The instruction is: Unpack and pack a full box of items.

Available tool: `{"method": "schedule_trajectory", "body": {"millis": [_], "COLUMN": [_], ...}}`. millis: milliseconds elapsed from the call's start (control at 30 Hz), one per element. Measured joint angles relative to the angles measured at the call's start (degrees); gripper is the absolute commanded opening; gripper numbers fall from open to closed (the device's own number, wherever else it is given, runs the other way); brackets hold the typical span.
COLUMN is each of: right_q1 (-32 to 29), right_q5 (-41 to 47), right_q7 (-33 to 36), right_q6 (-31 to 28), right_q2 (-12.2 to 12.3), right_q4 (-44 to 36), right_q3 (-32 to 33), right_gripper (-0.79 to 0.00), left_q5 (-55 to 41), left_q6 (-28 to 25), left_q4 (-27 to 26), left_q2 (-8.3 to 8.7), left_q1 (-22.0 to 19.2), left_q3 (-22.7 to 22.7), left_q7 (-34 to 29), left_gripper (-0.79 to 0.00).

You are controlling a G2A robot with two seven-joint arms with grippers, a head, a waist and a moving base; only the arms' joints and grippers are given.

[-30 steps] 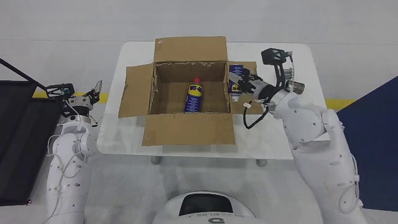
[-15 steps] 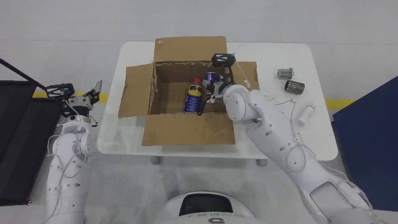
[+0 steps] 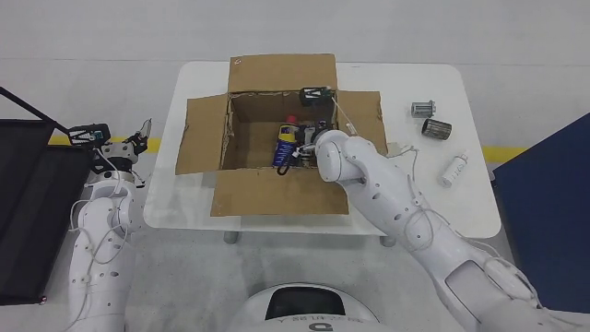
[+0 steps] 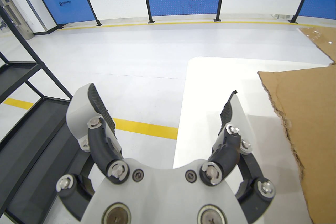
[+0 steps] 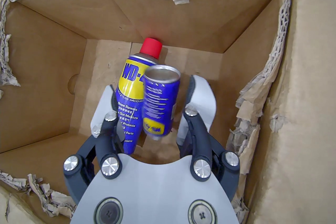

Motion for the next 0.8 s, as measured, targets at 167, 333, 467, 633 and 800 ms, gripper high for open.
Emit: {"method": "schedule_trajectory", "body": {"millis": [167, 333, 467, 633, 800], "right_q1": [-3.25, -15.22, -24.94, -33.07, -37.68], "right_q5": [0.41, -3.2, -3.12, 1.16, 6.74], "right_q7": [-1.73, -3.43, -5.1, -7.83, -9.03], "right_q6": [-2.68, -7.23, -8.8, -10.58, -10.47], "right_q2": [0.98, 4.35, 6.09, 7.0, 7.34], "right_q4": [-7.63, -25.67, -34.86, -37.31, -33.84], "right_q3": [4.32, 16.23, 27.83, 41.11, 52.14], "right_gripper": [0.0, 0.0, 0.0, 0.0, 0.0], "left_q5": [0.0, 0.0, 0.0, 0.0, 0.0], "left_q6": [0.0, 0.0, 0.0, 0.0, 0.0], "left_q4": [0.0, 0.0, 0.0, 0.0, 0.0], "left_q2": [0.0, 0.0, 0.0, 0.0, 0.0], "left_q1": [0.0, 0.0, 0.0, 0.0, 0.0], "left_q3": [0.0, 0.0, 0.0, 0.0, 0.0], "left_q7": [0.0, 0.0, 0.0, 0.0, 0.0], "left_gripper": [0.0, 0.0, 0.0, 0.0, 0.0]}}
